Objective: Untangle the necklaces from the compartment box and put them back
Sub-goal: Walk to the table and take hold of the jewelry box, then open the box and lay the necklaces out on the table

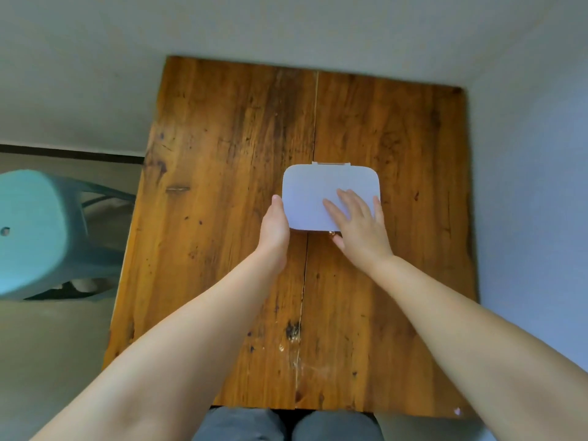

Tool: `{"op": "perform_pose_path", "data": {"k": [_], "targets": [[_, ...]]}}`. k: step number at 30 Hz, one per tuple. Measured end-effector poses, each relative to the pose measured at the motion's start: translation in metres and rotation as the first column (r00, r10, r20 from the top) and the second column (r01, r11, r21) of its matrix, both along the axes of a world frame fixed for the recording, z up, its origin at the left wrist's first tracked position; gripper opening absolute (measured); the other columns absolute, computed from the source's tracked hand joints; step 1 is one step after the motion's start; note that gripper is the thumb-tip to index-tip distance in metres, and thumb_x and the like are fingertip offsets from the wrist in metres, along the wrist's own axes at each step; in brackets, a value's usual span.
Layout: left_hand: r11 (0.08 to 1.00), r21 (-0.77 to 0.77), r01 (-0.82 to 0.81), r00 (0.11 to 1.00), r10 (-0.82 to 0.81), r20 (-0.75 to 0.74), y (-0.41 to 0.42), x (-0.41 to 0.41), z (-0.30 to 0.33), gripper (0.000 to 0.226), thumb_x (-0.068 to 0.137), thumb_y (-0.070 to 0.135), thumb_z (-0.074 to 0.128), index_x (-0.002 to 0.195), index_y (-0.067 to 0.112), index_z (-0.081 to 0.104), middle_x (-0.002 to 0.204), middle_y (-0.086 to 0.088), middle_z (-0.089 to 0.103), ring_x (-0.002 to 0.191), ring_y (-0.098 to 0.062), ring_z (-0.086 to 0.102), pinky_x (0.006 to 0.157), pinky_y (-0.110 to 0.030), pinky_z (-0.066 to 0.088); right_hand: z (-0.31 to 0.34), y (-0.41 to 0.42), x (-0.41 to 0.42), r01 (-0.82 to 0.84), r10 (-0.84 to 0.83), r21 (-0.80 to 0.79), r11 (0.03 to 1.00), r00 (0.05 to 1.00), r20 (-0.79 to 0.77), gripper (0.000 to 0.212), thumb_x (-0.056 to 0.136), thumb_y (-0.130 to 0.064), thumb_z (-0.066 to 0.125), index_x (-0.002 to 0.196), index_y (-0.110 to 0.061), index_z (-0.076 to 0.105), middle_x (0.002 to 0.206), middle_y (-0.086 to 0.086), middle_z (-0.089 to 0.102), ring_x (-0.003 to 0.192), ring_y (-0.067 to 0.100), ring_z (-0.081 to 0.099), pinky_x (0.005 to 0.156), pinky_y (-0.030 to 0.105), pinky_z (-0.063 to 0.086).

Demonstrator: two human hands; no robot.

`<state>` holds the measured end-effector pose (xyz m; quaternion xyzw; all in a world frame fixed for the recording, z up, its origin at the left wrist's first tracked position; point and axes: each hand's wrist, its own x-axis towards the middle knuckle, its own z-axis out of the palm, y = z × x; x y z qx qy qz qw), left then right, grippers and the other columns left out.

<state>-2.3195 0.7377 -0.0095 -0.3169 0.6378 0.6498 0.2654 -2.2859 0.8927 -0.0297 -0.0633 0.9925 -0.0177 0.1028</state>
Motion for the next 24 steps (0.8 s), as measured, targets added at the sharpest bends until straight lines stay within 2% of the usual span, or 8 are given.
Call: {"op": "perform_pose_path", "data": {"k": [5,8,10,14,17,19,21,24], "targets": [[0.998,-0.020,-0.063,0.998,0.063,-0.015,-0.004,-0.005,-0.002,0.039,0.099,0.049,0.023,0.108,0.029,0.055,0.112,0.004,0.059,0.115,-0.015,0.051,0.107,-0.039,0.038,0.034,0.017,-0.014,-0.085,0.055,-0.238,0.968,0.990,-0.128,0.049,0.084,-0.030,0.068,0.129,-0.014,0.056,0.135,0.014,0.056,0.127,0.033,0.048,0.112,0.054,0.022],[0.990,-0.137,0.042,0.993,-0.056,-0.105,-0.008,-0.001,-0.008,0.031,0.100,0.030,0.039,0.125,0.022,0.055,0.122,0.003,0.061,0.118,-0.016,0.054,0.101,-0.037,0.045,0.063,0.038,-0.050,-0.070,-0.006,-0.338,0.939,0.976,-0.218,0.036,0.084,-0.021,0.067,0.118,-0.010,0.063,0.114,0.009,0.069,0.106,0.029,0.063,0.103,0.047,0.036],[0.983,-0.180,0.029,0.991,-0.052,-0.124,-0.010,0.003,-0.015,0.036,0.098,0.016,0.043,0.133,0.019,0.050,0.130,-0.002,0.058,0.115,-0.018,0.056,0.100,-0.041,0.048,0.075,0.051,-0.078,0.046,-0.146,-0.462,0.886,0.972,-0.185,0.035,0.085,-0.022,0.067,0.117,-0.012,0.062,0.109,0.008,0.068,0.097,0.026,0.063,0.085,0.038,0.048],[0.986,-0.154,-0.066,0.991,0.047,-0.124,-0.007,0.008,-0.020,0.034,0.099,0.011,0.042,0.131,0.016,0.052,0.127,-0.002,0.059,0.104,-0.013,0.061,0.089,-0.033,0.055,0.067,0.060,-0.118,0.338,-0.498,-0.725,0.599,0.867,-0.008,0.046,0.085,-0.026,0.067,0.126,-0.016,0.050,0.114,0.000,0.056,0.101,0.016,0.054,0.075,0.016,0.042],[0.984,-0.145,-0.102,0.987,0.082,-0.137,-0.005,0.011,-0.022,0.034,0.099,0.012,0.041,0.130,0.017,0.053,0.127,0.000,0.060,0.108,-0.011,0.060,0.089,-0.030,0.055,0.041,0.060,-0.127,0.521,-0.608,-0.741,0.424,0.770,0.194,0.048,0.092,-0.014,0.054,0.137,-0.015,0.038,0.132,0.007,0.054,0.116,0.021,0.054,0.072,0.010,0.041],[0.984,-0.135,-0.120,0.984,0.100,-0.144,-0.004,0.013,-0.023,0.034,0.100,0.013,0.041,0.131,0.019,0.054,0.127,0.001,0.060,0.110,-0.011,0.060,0.090,-0.031,0.055,0.025,0.056,-0.122,0.594,-0.548,-0.650,0.474,0.777,0.310,0.048,0.095,-0.008,0.047,0.141,-0.013,0.034,0.140,0.010,0.049,0.124,0.025,0.049,0.086,0.016,0.040],[0.985,-0.125,-0.121,0.984,0.102,-0.147,-0.004,0.015,-0.023,0.034,0.100,0.013,0.041,0.130,0.019,0.054,0.126,0.002,0.061,0.108,-0.008,0.060,0.090,-0.030,0.055,0.017,0.046,-0.115,0.592,-0.487,-0.512,0.623,0.805,0.339,0.048,0.095,-0.009,0.045,0.142,-0.009,0.033,0.145,0.015,0.039,0.131,0.031,0.041,0.097,0.026,0.036],[0.987,-0.120,-0.110,0.984,0.090,-0.156,-0.006,0.015,-0.022,0.034,0.099,0.012,0.041,0.130,0.020,0.054,0.125,0.003,0.062,0.101,-0.002,0.061,0.088,-0.028,0.055,0.024,0.013,-0.098,0.347,-0.397,-0.448,0.824,0.918,-0.020,0.040,0.094,-0.012,0.051,0.133,-0.008,0.048,0.143,0.018,0.041,0.133,0.033,0.036,0.106,0.039,0.036]]}}
